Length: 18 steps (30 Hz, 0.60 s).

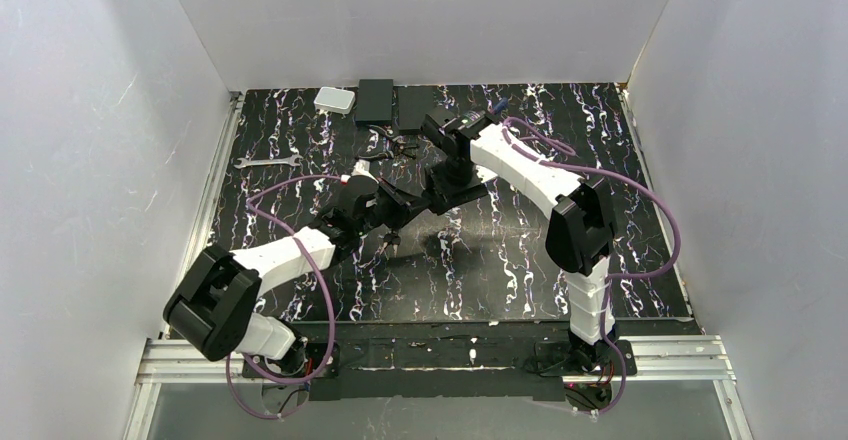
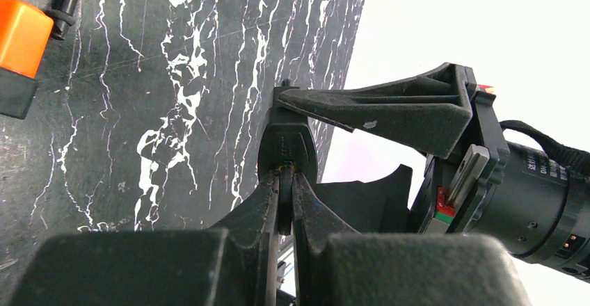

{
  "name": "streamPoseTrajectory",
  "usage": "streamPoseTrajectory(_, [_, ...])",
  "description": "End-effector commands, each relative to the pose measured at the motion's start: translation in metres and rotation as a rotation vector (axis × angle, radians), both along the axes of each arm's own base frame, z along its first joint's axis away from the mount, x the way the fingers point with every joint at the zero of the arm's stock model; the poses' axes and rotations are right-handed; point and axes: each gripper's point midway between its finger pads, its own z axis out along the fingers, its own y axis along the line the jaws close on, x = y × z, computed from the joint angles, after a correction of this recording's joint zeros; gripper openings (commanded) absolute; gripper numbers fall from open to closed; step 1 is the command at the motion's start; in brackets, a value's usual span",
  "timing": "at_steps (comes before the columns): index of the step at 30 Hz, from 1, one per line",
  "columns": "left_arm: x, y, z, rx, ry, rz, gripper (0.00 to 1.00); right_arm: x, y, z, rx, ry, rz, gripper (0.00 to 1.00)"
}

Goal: Unlock with the key

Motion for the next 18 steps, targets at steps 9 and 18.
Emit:
streamPoseTrajectory(9, [-0.026,0.008,-0.051,0.143,0.162,-0.048,0.00,-0.063,0.081,0.074,0.367,0.022,0.224,0.01])
streamPoseTrajectory(18, [-0.017,0.008,-0.028,0.249,-0.002,-0.144,0.00,-0.062,0.083,0.080,0.380,0.003,0.239,0.01])
